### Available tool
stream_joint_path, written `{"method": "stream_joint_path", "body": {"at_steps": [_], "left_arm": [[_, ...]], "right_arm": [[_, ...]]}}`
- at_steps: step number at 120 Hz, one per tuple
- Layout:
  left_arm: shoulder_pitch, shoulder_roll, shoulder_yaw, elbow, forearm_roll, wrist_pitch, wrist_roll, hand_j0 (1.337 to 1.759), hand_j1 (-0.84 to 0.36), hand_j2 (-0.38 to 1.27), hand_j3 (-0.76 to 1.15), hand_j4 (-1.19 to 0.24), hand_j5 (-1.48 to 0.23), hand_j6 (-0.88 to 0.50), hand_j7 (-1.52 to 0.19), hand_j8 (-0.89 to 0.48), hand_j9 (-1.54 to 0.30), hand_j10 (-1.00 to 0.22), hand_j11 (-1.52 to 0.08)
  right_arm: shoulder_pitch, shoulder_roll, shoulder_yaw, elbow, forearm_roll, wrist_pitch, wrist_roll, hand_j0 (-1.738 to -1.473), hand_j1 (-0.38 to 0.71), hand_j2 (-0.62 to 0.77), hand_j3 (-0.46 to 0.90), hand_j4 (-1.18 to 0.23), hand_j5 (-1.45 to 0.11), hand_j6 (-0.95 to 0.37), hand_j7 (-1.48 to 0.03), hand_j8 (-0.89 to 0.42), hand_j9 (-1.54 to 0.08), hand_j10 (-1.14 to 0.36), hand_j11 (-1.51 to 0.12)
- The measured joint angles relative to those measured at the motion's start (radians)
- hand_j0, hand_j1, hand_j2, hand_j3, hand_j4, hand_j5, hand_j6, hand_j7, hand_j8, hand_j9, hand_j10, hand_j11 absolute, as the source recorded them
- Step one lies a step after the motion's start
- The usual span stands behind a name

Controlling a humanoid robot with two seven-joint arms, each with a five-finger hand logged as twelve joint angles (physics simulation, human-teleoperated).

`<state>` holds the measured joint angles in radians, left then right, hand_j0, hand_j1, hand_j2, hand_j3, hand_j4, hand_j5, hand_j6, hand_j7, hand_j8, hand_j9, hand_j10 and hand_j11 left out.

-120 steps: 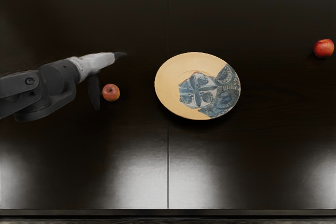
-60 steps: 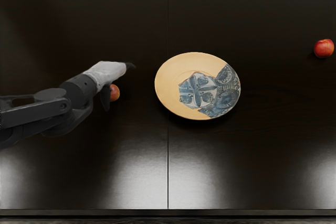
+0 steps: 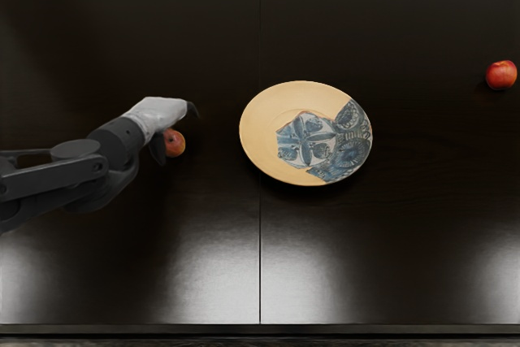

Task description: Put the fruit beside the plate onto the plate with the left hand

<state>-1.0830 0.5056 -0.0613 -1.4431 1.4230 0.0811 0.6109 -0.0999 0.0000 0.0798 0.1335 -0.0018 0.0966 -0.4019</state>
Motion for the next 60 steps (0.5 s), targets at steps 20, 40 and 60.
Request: {"method": "stream_joint_path", "body": {"at_steps": [20,40,60], "left_arm": [[0.015,-0.038,0.01,0.042,0.003,0.023,0.0,1.658,-0.03,0.07,0.0,-0.32,-0.42,-0.33,-0.42,-0.33,-0.42,-0.32,-0.42],[0.015,-0.038,0.017,0.057,0.006,0.029,0.0,1.658,-0.04,0.07,0.0,-0.33,-0.43,-0.33,-0.43,-0.33,-0.43,-0.33,-0.43],[0.017,-0.039,0.02,0.061,0.007,0.031,0.0,1.658,-0.05,0.07,0.0,-0.34,-0.43,-0.34,-0.43,-0.34,-0.43,-0.33,-0.43]], "right_arm": [[0.0,0.0,0.0,0.0,0.0,0.0,0.0,-1.658,-0.35,0.0,0.0,0.0,0.0,0.0,0.0,0.0,0.0,0.0,0.0],[0.0,0.0,0.0,0.0,0.0,0.0,0.0,-1.658,-0.35,0.0,0.0,0.0,0.0,0.0,0.0,0.0,0.0,0.0,0.0],[0.0,0.0,0.0,0.0,0.0,0.0,0.0,-1.658,-0.35,0.0,0.0,0.0,0.0,0.0,0.0,0.0,0.0,0.0,0.0]]}}
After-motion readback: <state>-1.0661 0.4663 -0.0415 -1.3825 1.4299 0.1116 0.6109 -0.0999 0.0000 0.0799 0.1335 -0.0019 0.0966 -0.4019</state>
